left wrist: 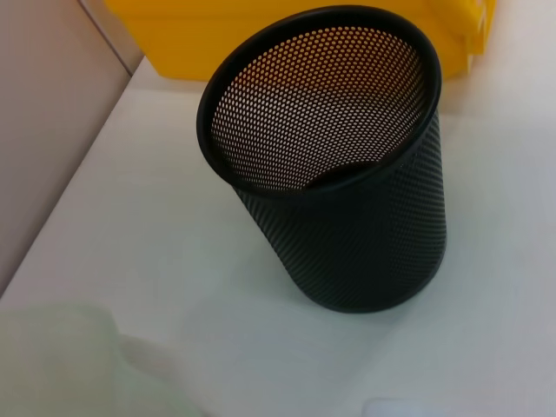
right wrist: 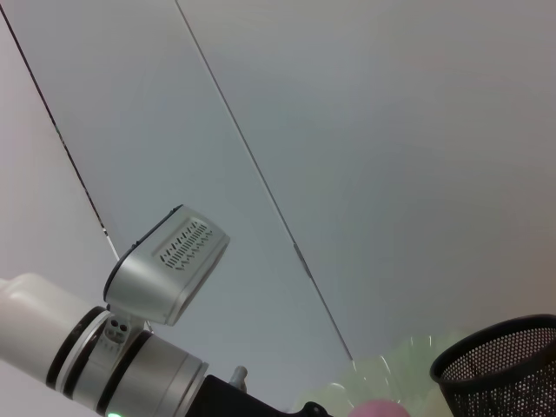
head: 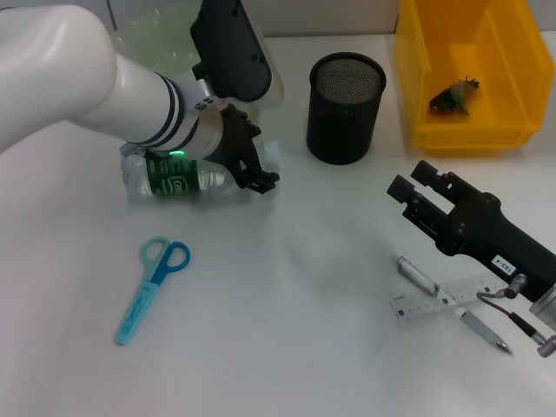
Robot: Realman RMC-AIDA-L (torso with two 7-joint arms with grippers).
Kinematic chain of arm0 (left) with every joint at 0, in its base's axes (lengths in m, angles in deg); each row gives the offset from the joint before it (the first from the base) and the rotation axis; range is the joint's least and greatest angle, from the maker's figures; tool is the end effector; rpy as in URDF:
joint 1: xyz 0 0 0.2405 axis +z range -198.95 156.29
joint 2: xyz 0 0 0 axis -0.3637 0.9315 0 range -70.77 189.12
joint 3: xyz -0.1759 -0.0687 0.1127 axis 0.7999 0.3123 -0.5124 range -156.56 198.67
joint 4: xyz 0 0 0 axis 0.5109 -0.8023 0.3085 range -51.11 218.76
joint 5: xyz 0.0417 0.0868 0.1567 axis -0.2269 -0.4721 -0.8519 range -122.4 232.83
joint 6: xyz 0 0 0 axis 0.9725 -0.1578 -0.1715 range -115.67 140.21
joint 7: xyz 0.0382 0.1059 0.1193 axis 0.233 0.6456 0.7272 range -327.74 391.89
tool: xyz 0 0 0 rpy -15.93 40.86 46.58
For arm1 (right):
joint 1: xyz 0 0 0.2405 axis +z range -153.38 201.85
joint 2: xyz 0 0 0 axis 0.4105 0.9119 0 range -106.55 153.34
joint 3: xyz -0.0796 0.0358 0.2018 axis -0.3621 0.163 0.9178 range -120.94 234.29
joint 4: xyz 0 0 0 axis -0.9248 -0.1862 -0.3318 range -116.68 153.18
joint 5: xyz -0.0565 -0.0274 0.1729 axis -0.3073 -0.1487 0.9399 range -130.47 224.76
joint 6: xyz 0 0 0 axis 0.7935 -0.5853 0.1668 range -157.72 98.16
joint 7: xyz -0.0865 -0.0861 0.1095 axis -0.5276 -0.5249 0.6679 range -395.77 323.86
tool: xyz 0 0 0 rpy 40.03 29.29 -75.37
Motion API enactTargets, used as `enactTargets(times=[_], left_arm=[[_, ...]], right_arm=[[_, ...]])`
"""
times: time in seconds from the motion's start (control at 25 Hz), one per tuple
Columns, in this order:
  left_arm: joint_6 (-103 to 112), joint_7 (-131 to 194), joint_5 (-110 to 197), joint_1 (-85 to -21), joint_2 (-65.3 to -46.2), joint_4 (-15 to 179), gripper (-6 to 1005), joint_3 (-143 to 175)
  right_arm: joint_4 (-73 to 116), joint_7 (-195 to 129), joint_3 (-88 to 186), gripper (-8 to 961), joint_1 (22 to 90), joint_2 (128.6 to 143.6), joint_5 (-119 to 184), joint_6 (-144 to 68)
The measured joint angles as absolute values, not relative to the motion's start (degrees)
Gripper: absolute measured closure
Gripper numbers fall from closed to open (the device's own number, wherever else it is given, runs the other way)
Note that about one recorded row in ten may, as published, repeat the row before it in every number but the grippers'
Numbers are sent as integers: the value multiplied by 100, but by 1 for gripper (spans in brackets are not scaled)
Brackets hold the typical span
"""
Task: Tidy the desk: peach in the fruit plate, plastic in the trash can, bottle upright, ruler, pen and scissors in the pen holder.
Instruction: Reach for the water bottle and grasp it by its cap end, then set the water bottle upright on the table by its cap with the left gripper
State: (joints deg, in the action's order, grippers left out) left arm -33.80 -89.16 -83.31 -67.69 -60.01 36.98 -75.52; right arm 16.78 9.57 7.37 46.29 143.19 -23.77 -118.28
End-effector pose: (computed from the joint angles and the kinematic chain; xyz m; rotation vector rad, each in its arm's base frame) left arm -0.1558 0.3759 -0.0810 -2.6424 -0.1153 0.4005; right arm 0.2381 0.2452 -0.0374 -2.1286 0.8442 1.1896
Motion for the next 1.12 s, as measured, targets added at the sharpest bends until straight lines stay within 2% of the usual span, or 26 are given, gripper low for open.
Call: enactTargets(times=[0.12,0.32,0.68,1.12], left_arm=[[-3374,-8904,-8330,-6752,-6001,3671,200,-7575],[-3366,-8883,-8330,-6739,-6001,3674,375,-7581],[-3413,-8974,-8302,-6697,-6001,3564,547,-7537],[-3915,-9223,-8307,-5855,-5956,1946,551,-7363]], right_arm=[[1676,957,737,379,4629,14319,-2380,-11828],[1661,957,737,379,4629,14318,-2388,-11828],[1658,957,737,379,4629,14318,-2393,-11829],[1658,957,737,379,4613,14319,-2387,-11829]])
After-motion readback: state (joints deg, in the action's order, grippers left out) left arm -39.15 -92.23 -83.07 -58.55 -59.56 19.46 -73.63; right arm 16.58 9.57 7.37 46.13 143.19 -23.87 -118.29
